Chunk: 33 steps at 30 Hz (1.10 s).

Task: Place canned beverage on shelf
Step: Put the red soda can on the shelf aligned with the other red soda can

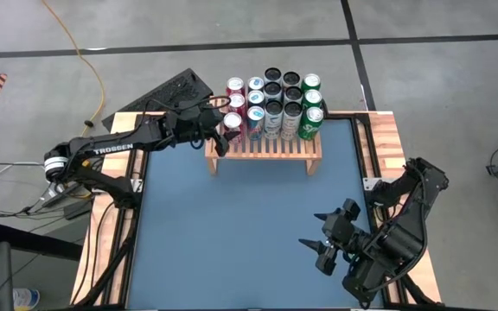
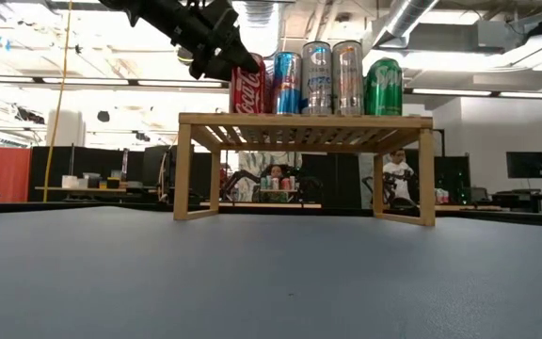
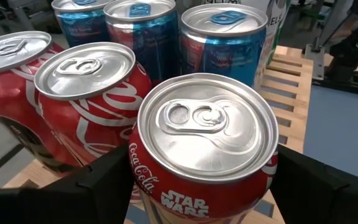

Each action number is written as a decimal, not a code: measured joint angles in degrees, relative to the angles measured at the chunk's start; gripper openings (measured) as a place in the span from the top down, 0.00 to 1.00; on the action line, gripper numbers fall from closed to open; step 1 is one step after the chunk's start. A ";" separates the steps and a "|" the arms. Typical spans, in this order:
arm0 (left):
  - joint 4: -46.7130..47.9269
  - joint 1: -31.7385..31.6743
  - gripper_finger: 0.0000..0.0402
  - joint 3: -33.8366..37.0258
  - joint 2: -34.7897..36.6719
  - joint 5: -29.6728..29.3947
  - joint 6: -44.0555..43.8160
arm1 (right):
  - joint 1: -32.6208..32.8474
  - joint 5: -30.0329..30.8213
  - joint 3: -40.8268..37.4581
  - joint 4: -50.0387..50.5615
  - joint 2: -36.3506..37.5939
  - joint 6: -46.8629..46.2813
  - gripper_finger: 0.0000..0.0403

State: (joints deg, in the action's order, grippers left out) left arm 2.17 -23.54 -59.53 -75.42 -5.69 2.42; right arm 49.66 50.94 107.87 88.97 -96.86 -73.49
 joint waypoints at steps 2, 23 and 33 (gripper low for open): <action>0.00 -0.10 0.26 0.00 -0.02 0.31 -0.02 | 0.01 0.00 0.00 0.06 0.00 0.00 0.29; 2.29 -0.35 0.12 0.15 0.44 4.82 2.09 | 0.01 -0.02 0.00 -0.39 0.00 -0.20 0.29; 8.54 -1.88 0.12 0.09 3.04 3.96 3.15 | 0.01 -0.04 0.00 -0.46 0.00 -0.15 0.29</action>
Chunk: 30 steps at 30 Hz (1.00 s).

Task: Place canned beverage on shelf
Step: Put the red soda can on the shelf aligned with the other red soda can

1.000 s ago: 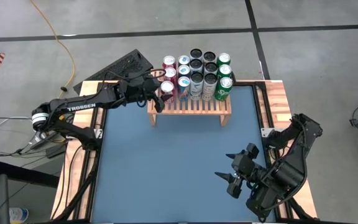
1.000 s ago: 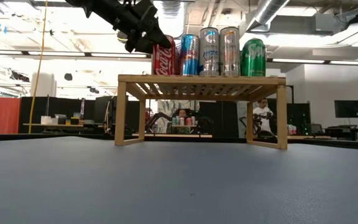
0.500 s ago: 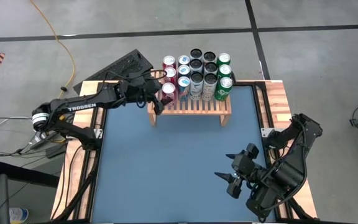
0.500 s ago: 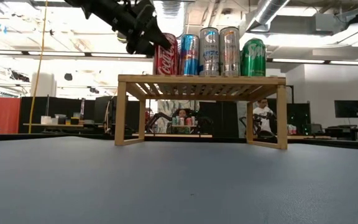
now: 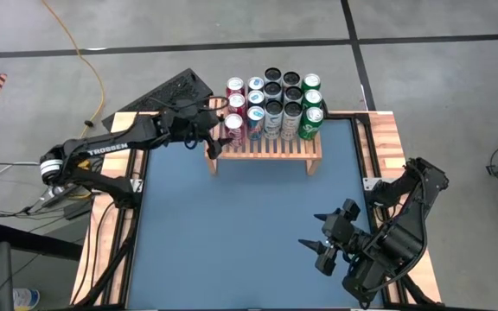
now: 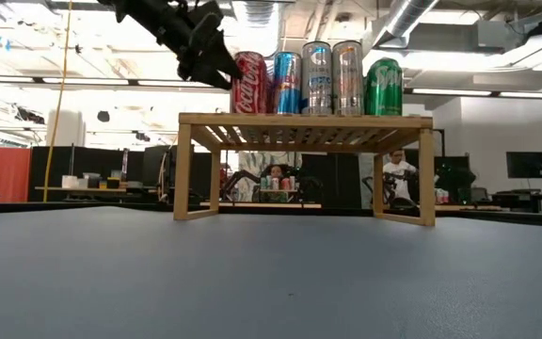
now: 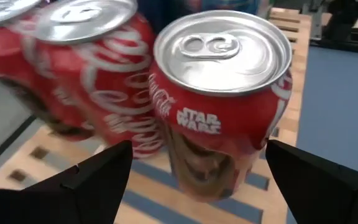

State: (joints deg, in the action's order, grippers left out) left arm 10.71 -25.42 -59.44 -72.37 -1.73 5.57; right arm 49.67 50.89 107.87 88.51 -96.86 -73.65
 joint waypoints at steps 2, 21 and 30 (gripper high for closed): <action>0.49 -0.51 0.12 0.00 0.82 -0.13 0.02 | 0.00 0.02 0.00 0.24 0.00 0.03 0.29; 11.97 3.97 0.18 -0.02 3.21 -0.43 -9.69 | -0.39 0.04 0.00 0.64 0.00 -0.28 0.29; 3.07 7.07 0.51 -0.02 1.19 -8.68 -6.69 | -1.63 0.04 0.00 0.68 0.01 -0.07 0.29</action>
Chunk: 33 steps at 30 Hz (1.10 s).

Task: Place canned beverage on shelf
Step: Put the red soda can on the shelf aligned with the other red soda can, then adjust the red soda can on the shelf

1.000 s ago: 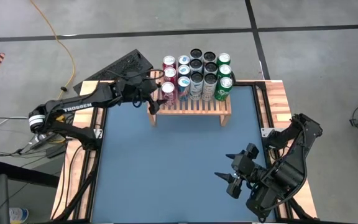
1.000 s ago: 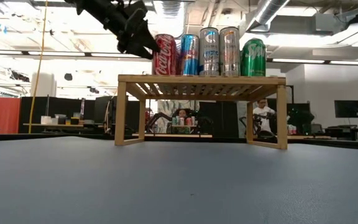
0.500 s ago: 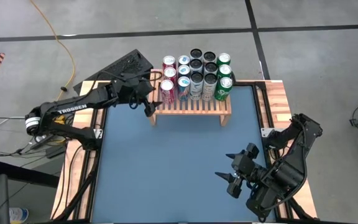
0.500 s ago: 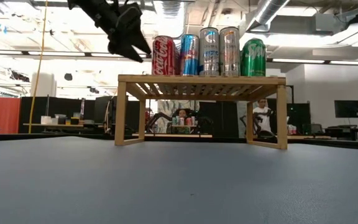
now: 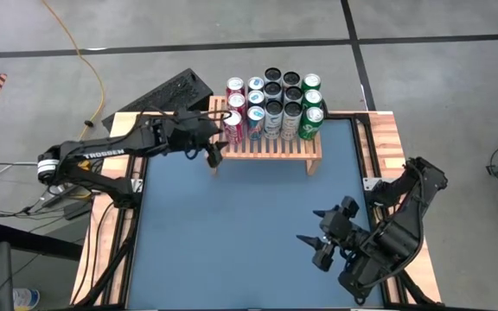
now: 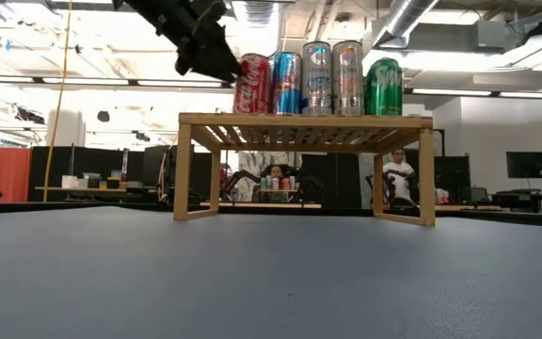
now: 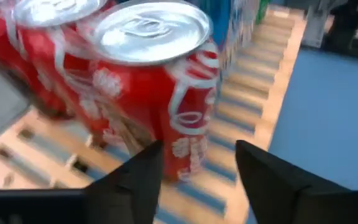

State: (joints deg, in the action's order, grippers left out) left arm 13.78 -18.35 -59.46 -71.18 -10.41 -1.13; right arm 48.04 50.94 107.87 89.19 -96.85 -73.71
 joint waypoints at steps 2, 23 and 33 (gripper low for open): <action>-2.23 -0.60 0.59 -0.06 -0.79 1.45 0.15 | -0.41 -0.02 0.00 0.05 0.01 0.07 0.29; 0.46 -4.91 0.87 -0.04 3.06 -2.04 8.06 | -1.03 -0.22 0.00 -0.19 0.01 0.20 0.29; -15.79 -22.42 0.99 -0.04 0.26 4.05 10.86 | -3.03 -0.15 0.00 -0.33 0.01 0.20 0.29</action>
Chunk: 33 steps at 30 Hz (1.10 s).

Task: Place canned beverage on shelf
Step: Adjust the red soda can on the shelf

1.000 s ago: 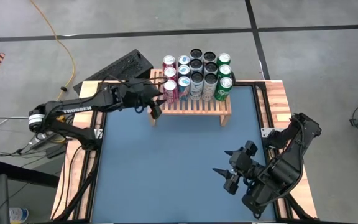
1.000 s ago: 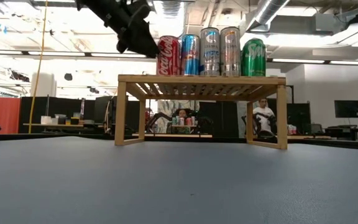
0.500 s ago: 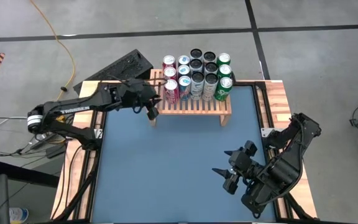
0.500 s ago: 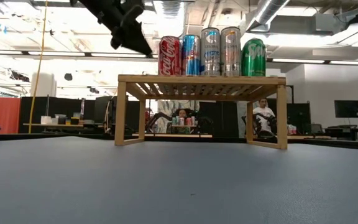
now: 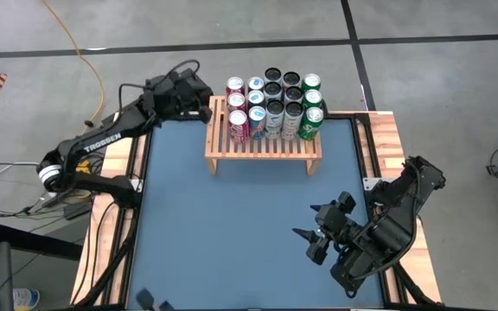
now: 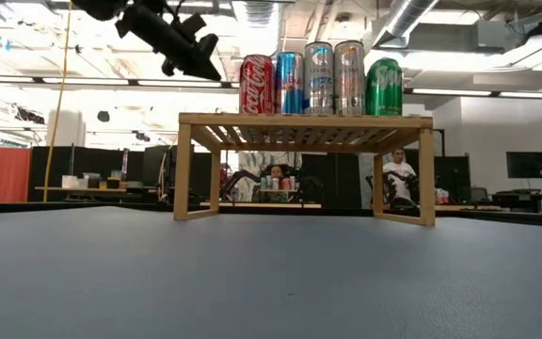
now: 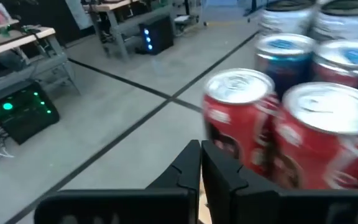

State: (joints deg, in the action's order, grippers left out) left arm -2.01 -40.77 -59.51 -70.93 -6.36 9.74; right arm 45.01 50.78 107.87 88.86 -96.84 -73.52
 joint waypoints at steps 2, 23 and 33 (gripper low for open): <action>-2.39 -2.37 1.00 0.00 -1.70 3.27 -0.81 | -0.65 0.00 0.00 -0.20 0.00 0.00 0.29; -15.69 -5.77 1.00 0.04 -13.22 15.00 -11.58 | -4.32 -0.07 0.00 -0.65 0.00 0.43 0.29; -17.75 -5.66 1.00 0.04 -13.23 15.09 -13.86 | -4.30 -0.09 0.00 0.66 0.00 0.50 0.29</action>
State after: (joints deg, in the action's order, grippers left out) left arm -19.75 -46.44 -59.46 -84.16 8.73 -4.12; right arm 40.71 50.70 107.87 89.52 -96.84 -73.01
